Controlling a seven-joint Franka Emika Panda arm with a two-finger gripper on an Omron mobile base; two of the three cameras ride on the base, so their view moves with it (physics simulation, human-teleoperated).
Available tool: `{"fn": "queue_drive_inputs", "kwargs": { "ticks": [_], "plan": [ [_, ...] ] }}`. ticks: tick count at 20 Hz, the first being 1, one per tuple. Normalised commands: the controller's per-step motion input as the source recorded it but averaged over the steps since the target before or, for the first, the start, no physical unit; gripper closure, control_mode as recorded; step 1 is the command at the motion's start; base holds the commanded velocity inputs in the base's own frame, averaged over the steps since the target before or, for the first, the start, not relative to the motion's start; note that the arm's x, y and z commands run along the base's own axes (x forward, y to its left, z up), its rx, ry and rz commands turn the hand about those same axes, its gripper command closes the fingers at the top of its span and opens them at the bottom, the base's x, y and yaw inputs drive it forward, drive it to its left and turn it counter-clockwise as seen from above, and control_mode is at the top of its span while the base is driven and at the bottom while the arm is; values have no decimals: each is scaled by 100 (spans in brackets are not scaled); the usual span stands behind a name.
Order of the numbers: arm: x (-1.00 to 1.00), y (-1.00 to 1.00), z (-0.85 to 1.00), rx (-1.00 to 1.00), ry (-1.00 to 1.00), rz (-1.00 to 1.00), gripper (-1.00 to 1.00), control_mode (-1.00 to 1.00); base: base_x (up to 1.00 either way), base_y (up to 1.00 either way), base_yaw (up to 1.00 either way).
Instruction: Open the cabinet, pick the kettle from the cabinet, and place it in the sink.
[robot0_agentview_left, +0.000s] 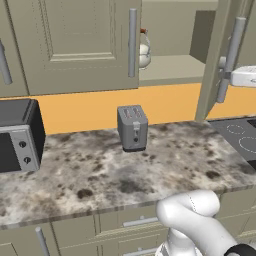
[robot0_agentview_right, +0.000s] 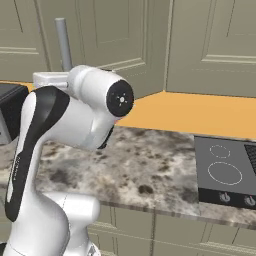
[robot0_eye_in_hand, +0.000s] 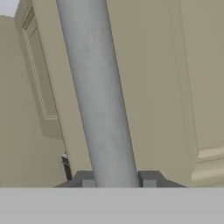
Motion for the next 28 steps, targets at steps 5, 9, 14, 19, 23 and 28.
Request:
{"fn": "queue_drive_inputs", "kwargs": {
  "ticks": [5,9,14,19,23,28],
  "plan": [
    [-42,-31,0,9,0,8,100,-100,0,0,0],
    [-22,-5,-15,1,5,0,-100,-100,0,0,0],
    [-19,-10,-9,0,5,0,-100,-100,0,0,0],
    [-21,-16,-16,0,5,0,-100,-100,0,0,0],
    [-30,-4,-20,0,7,-3,-100,-100,0,0,0],
    [-40,18,-20,0,9,-25,-100,-100,0,0,0]
  ]
}}
